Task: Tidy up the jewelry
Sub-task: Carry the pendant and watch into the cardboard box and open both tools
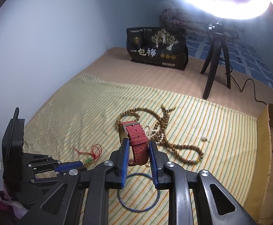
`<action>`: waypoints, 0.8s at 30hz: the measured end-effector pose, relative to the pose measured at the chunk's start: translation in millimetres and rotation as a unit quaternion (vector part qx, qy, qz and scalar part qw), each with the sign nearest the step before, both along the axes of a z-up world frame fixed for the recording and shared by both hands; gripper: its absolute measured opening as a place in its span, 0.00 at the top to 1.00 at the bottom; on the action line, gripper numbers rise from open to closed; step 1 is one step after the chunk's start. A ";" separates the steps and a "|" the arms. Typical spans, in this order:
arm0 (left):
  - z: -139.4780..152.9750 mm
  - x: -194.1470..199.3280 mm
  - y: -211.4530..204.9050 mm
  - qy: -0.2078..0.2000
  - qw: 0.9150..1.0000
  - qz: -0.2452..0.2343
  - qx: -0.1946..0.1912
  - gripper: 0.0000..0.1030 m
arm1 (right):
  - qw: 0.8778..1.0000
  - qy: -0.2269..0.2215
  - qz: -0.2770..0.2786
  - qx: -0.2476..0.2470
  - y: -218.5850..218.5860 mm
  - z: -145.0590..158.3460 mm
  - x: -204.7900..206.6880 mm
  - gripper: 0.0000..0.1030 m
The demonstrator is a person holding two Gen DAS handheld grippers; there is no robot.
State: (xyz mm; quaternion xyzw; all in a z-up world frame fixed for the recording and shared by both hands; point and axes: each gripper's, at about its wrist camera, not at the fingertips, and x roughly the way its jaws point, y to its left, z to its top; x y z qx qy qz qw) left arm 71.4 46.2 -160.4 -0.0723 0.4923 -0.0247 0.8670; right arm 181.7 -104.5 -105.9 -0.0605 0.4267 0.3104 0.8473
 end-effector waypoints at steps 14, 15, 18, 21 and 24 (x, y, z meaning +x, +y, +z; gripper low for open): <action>58.2 -5.2 -2.0 -0.078 0.997 -0.002 -0.009 0.92 | 0.999 -0.030 -0.028 0.017 -34.1 29.4 -9.5 0.81; 62.5 -6.6 -3.7 -0.084 0.996 -0.003 -0.010 0.92 | 0.999 -0.032 -0.031 0.018 -38.0 31.5 -10.3 0.81; 75.2 -6.1 -8.5 -0.100 0.995 -0.006 -0.015 0.92 | 0.998 -0.040 -0.042 0.023 -49.1 37.7 -12.3 0.81; 89.2 -5.3 -14.4 -0.116 0.993 -0.013 -0.024 0.92 | 0.997 -0.048 -0.055 0.028 -62.7 44.8 -13.7 0.81; 102.6 -3.4 -23.7 -0.132 0.990 -0.024 -0.031 0.92 | 0.996 -0.056 -0.069 0.032 -78.2 52.7 -16.6 0.81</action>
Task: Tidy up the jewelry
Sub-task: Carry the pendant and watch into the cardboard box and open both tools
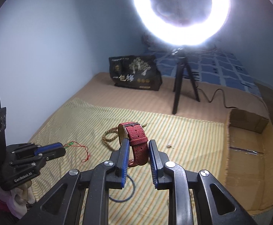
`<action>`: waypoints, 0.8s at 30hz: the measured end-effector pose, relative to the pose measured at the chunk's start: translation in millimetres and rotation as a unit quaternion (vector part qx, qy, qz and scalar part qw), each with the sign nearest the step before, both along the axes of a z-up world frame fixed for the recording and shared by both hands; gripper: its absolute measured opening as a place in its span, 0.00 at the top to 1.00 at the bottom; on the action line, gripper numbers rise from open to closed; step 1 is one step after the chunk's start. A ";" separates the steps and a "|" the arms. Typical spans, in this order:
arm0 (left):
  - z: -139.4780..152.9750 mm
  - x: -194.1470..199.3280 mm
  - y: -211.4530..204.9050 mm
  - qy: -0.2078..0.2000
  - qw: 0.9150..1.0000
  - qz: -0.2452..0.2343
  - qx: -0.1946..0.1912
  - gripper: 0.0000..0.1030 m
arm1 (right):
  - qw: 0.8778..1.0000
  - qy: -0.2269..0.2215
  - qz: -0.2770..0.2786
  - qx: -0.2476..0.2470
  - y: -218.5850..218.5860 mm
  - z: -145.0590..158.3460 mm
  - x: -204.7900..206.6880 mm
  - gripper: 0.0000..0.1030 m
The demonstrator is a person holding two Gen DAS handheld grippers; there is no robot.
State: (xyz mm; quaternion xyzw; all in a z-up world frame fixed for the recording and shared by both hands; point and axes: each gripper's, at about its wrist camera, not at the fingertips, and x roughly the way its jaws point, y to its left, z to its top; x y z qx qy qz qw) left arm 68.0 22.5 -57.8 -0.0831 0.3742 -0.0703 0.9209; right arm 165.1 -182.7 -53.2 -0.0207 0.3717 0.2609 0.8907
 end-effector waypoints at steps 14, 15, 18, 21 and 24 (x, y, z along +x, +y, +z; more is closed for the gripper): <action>40.2 21.3 -65.6 -0.042 0.997 -0.060 -0.031 0.92 | 0.994 -0.023 -0.103 0.008 -92.6 22.9 0.8 0.81; 42.4 23.1 -71.4 -0.044 0.996 -0.065 -0.033 0.92 | 0.994 -0.023 -0.110 0.009 -99.6 23.7 0.4 0.81; 47.4 28.7 -88.6 -0.049 0.995 -0.081 -0.039 0.92 | 0.991 -0.025 -0.134 0.010 -119.9 25.6 1.7 0.81; 48.8 37.6 -105.4 -0.047 0.993 -0.096 -0.047 0.92 | 0.987 -0.024 -0.157 0.008 -138.6 24.9 3.0 0.81; 50.3 46.2 -123.1 -0.044 0.991 -0.111 -0.057 0.92 | 0.984 -0.019 -0.176 0.000 -156.2 19.2 4.8 0.81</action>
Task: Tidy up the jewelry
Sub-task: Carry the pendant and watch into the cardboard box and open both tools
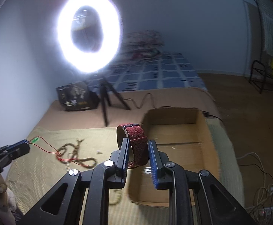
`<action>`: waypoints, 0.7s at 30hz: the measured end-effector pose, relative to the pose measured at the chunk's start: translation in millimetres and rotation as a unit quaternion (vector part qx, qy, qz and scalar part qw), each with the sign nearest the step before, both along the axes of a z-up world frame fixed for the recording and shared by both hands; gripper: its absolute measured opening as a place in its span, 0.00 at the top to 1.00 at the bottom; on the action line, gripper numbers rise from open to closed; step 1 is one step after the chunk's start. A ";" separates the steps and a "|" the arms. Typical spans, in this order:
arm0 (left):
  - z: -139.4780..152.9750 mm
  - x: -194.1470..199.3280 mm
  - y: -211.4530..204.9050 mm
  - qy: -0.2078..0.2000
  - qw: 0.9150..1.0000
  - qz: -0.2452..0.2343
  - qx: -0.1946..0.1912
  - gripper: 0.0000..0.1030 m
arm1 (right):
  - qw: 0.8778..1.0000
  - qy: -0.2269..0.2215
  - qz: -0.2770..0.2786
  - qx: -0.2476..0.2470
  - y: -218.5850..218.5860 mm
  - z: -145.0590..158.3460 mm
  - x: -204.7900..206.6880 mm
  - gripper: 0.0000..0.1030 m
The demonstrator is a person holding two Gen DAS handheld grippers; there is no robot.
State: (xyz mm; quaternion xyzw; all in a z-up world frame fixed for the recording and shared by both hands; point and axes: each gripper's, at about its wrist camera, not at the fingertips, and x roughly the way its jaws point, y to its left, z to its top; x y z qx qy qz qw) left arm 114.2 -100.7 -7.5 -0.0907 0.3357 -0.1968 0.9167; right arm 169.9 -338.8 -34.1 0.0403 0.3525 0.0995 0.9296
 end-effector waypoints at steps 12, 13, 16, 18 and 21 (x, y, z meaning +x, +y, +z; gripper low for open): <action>-16.0 31.5 -63.8 0.023 0.998 -0.049 -0.023 0.92 | 0.998 0.026 -0.061 -0.016 -54.8 -21.4 14.3 0.81; -16.7 33.0 -69.3 0.024 0.998 -0.053 -0.024 0.92 | 0.997 0.029 -0.064 -0.016 -57.3 -23.4 16.3 0.81; -18.6 36.9 -86.0 0.027 0.997 -0.068 -0.027 0.92 | 0.997 0.036 -0.069 -0.019 -63.0 -28.0 19.2 0.81; -19.6 39.0 -94.5 0.030 0.996 -0.079 -0.034 0.92 | 0.996 0.041 -0.072 -0.021 -65.5 -31.7 21.7 0.81; -17.4 41.1 -101.6 0.037 0.994 -0.090 -0.052 0.92 | 0.996 0.049 -0.076 -0.024 -68.8 -37.4 25.6 0.81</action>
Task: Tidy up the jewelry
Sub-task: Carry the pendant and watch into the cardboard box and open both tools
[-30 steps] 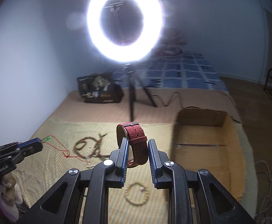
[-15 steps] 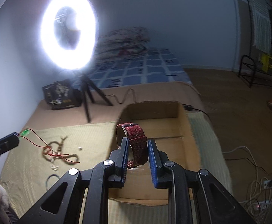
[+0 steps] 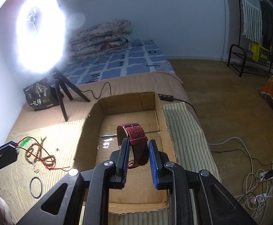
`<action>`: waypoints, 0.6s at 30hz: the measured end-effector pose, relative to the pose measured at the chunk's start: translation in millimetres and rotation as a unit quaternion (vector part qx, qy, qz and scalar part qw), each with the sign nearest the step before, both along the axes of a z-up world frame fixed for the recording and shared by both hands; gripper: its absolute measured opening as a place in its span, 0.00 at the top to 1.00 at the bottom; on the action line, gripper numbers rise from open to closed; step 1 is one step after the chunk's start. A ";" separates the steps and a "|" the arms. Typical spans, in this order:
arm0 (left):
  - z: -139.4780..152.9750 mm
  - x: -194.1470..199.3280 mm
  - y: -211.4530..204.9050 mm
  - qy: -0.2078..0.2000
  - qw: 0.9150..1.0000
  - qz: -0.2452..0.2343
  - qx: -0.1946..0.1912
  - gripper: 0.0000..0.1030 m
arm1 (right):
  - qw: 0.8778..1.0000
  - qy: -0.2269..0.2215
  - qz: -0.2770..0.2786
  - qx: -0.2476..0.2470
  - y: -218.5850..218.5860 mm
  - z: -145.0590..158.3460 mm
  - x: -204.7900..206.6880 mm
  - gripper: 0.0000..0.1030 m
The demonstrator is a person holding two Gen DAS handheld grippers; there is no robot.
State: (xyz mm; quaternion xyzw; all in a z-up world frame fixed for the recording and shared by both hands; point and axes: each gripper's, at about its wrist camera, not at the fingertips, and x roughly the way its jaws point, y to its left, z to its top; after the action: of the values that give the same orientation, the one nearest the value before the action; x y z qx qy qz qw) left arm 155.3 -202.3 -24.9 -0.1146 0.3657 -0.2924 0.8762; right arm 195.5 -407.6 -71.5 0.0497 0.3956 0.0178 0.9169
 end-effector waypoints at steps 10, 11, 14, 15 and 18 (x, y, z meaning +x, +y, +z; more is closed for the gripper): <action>-2.8 9.0 -10.5 0.013 1.000 -0.009 -0.014 0.92 | 1.000 0.009 -0.010 0.001 -6.7 -5.9 2.6 0.81; -6.5 10.5 -12.6 0.015 1.000 -0.009 -0.005 0.92 | 1.000 0.012 -0.011 0.000 -7.4 -7.6 3.0 0.81; -20.7 14.4 -20.2 0.018 1.000 -0.013 0.018 0.92 | 1.000 0.019 -0.014 0.003 -9.7 -12.3 5.2 0.81; -27.3 15.1 -23.6 0.021 0.999 -0.015 0.029 0.92 | 1.000 0.021 -0.015 0.004 -10.3 -13.3 6.0 0.81; -41.7 14.2 -32.3 0.024 0.998 -0.021 0.056 0.92 | 0.999 0.031 -0.016 0.005 -12.0 -19.2 8.1 0.81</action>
State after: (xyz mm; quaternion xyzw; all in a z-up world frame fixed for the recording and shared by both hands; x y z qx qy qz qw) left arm 169.4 -234.6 -66.7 -0.0647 0.4048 -0.2870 0.8658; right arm 203.6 -419.5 -90.7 0.0609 0.4232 0.0034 0.9040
